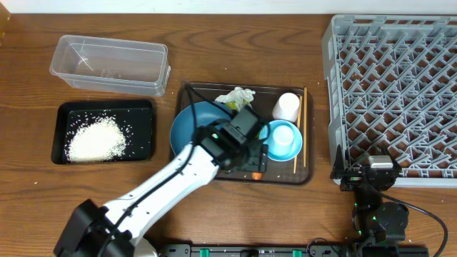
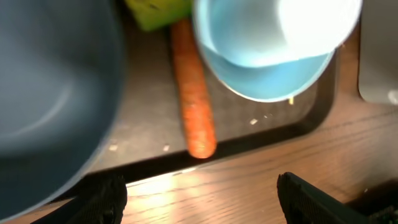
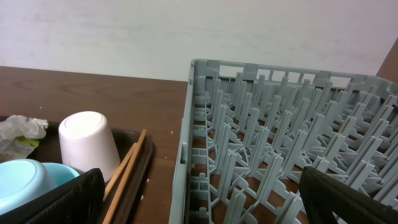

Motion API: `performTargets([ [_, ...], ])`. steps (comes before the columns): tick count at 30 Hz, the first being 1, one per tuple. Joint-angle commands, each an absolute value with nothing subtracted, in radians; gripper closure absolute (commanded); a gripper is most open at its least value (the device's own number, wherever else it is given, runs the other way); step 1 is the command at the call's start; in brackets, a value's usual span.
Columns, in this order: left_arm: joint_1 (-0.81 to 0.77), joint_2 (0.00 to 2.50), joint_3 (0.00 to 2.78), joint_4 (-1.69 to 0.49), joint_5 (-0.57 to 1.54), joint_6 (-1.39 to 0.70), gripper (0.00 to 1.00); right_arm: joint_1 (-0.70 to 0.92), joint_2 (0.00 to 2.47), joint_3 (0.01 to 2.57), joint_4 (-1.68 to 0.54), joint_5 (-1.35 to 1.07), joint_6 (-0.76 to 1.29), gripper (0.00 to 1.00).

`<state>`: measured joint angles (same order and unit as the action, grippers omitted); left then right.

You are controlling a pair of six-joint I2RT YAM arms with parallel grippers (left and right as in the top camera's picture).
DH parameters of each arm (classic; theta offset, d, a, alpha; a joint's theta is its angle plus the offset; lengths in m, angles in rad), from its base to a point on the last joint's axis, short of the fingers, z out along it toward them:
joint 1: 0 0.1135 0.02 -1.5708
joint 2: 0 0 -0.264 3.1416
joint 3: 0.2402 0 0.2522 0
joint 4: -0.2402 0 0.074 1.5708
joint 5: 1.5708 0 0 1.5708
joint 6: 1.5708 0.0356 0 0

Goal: Sort waste into correct bins and load items into the dishwasher rack
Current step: 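Lower the blue bowl onto the brown tray with the left gripper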

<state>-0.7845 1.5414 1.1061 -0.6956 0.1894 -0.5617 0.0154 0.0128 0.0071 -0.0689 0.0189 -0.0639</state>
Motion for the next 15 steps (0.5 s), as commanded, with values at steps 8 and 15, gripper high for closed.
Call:
performTargets([
  [8,-0.859,1.555,1.116,-0.699,-0.002,-0.681,0.19,0.023,0.011,0.006,-0.072,0.026,-0.076,0.01],
  [15,-0.772,1.525,1.127,-0.717,-0.104,-0.682,0.19,0.023,0.011,0.006,-0.072,0.026,-0.076,0.01],
])
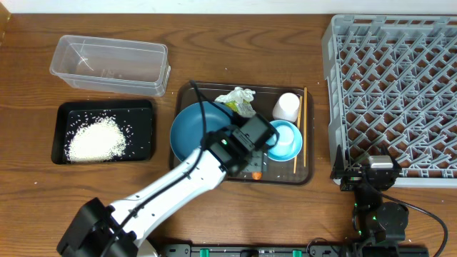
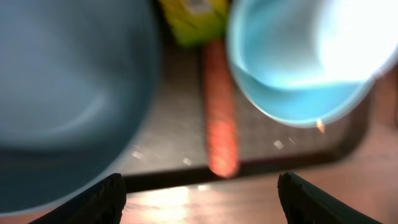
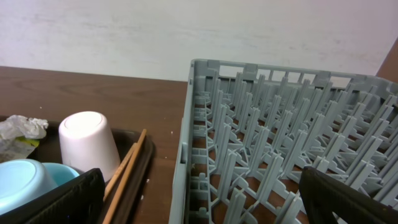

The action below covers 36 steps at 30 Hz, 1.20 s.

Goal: Sort waste into correct bins and load items into the dishwasher rack
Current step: 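Lower the blue bowl onto the brown tray with the left gripper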

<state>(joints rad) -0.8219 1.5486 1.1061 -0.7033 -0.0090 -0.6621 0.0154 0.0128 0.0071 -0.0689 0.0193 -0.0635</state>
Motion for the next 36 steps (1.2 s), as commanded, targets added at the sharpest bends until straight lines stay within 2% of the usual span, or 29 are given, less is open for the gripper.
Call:
performTargets([
  [1,-0.734,1.504,1.136,-0.731,-0.109,-0.682,0.19,0.023,0.011,0.006,-0.072,0.026,-0.076,0.01],
  [7,-0.527,1.404,1.141,-0.816,-0.139,-0.683,0.19,0.023,0.011,0.006,-0.072,0.026,-0.076,0.01],
  [9,-0.474,1.393,1.141,-0.869,-0.123,-0.683,0.09,0.023,0.011,0.006,-0.072,0.026,-0.076,0.01],
  [12,-0.428,1.391,1.137,-0.933,-0.12,-0.683,0.04,0.023,0.011,0.006,-0.072,0.026,-0.076,0.01],
  [36,-0.414,1.391,1.134,-0.976,-0.121,-0.683,0.0,0.023,0.011,0.006,-0.072,0.026,-0.076,0.01],
])
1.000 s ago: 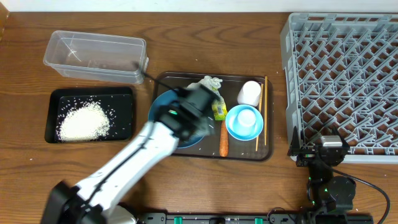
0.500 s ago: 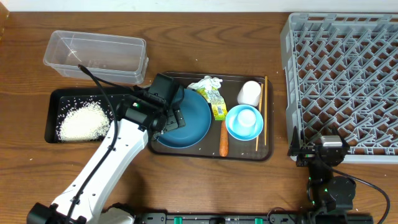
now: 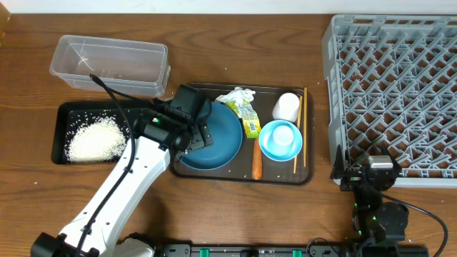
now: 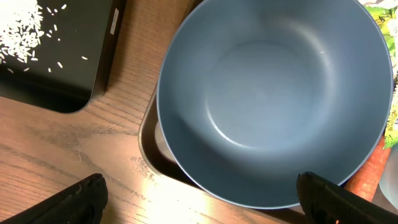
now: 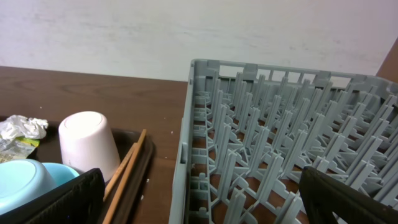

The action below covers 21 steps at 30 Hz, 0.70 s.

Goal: Sort waste into correct bins and load items into the dishwasher rack
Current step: 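Lower the blue bowl onto the brown tray with the left gripper, then move the right gripper to the light-blue cup on the tray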

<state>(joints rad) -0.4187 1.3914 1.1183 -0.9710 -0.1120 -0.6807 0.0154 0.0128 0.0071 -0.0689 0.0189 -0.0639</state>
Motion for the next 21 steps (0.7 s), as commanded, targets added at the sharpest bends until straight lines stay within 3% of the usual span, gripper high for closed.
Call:
performTargets([
  [1,-0.414,1.391,1.134,-0.976,-0.121,-0.683,0.0,0.023,0.011,0.006,-0.072,0.026,-0.076,0.01],
  [13,-0.414,1.391,1.134,-0.976,-0.12,-0.683,0.0,0.023,0.011,0.006,-0.066,-0.036,-0.043,0.01],
  [16,-0.414,1.391,1.134,-0.976,-0.121,-0.683,0.0,0.023,0.011,0.006,-0.048,-0.311,0.14,0.01],
  [21,-0.414,1.391,1.133,-0.976,-0.121,-0.683,0.0,0.024,0.011,0.006,-0.071,-0.94,0.634,0.01],
])
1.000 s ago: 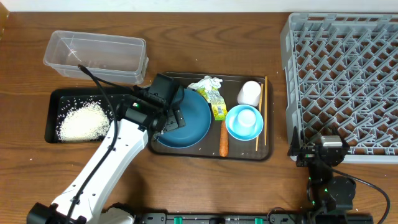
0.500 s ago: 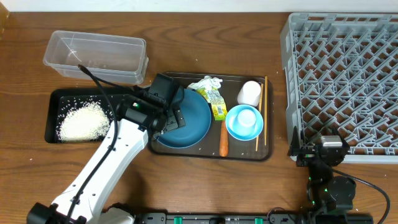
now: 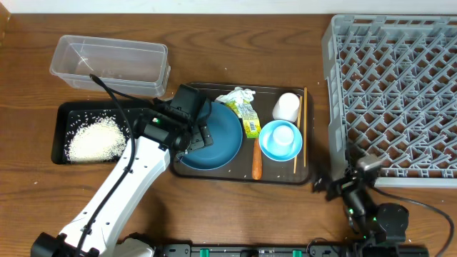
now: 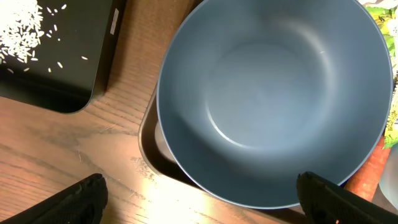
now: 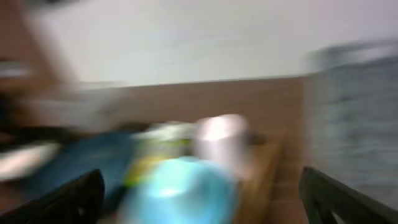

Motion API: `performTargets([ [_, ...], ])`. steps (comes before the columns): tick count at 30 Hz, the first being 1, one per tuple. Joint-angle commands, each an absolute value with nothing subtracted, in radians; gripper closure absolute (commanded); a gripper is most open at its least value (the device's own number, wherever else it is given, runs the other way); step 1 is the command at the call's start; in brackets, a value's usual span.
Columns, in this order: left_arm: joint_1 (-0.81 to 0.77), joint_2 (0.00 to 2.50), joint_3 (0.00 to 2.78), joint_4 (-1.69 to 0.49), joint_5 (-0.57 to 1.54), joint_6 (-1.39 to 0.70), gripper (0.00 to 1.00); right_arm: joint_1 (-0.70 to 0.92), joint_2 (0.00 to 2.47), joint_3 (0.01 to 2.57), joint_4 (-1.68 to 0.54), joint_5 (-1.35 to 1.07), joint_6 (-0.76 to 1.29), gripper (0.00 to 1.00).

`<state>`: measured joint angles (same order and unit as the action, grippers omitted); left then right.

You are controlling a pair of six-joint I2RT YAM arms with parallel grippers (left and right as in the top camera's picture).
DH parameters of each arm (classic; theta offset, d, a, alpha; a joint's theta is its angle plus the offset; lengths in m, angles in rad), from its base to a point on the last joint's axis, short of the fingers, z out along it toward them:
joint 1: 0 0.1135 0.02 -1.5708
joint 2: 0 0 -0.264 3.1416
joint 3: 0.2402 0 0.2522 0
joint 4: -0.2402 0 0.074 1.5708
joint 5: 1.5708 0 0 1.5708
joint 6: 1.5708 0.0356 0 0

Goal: Sort waste into correct bins and load items into the dishwasher rack
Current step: 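Move the right gripper to the light-blue cup on the tray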

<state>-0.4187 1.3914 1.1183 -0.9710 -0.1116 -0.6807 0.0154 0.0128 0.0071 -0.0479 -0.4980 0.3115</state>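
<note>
A dark tray (image 3: 214, 175) holds a big blue bowl (image 3: 221, 135), a small light-blue bowl (image 3: 280, 140), a white cup (image 3: 286, 107), chopsticks (image 3: 300, 132), a carrot (image 3: 256, 160) and a crumpled yellow-green wrapper (image 3: 243, 107). My left gripper (image 3: 196, 132) hangs open over the big bowl's left part; the blue bowl (image 4: 273, 106) fills its view, with nothing between the fingers. My right gripper (image 3: 335, 187) is low at the rack's front left corner, open, facing the tray. Its view is blurred and shows the light-blue bowl (image 5: 180, 193) and the cup (image 5: 221, 140).
The grey dishwasher rack (image 3: 396, 93) fills the right side. A black bin with rice (image 3: 103, 132) lies left of the tray, with a clear plastic container (image 3: 111, 64) behind it. The black bin's corner (image 4: 74, 93) lies close to the tray's edge (image 4: 152, 146).
My right gripper has turned left, away from the rack and toward the tray; its view is now blurred. The left arm and the tray's things have not moved.
My left gripper was open, low over the carrot between the two bowls at the tray's front, at the first two moments. Then it was at the tray's left side above the big blue bowl, where it stays. The right gripper faced the rack until now.
</note>
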Motion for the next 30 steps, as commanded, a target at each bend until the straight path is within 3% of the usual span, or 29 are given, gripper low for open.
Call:
performTargets([
  [1,-0.414,1.391,1.133,-0.976,-0.121,-0.683,0.0,0.024,0.011,0.006,-0.071,-0.975,0.666,0.01],
  [6,-0.414,1.391,1.134,-0.976,-0.121,-0.683,0.0,0.024,0.011,0.006,-0.015,-0.958,0.852,0.01],
  [13,-0.414,1.391,1.133,-0.976,-0.121,-0.683,0.01,0.024,0.02,0.028,0.088,-0.933,0.885,0.01],
  [23,-0.414,1.391,1.134,-0.976,-0.121,-0.683,0.01,0.029,0.364,0.289,-0.183,-0.776,0.537,0.01],
  [30,-0.414,1.391,1.133,-0.976,-0.121,-0.683,0.01,0.131,0.748,0.693,-0.583,-0.484,0.276,0.01],
])
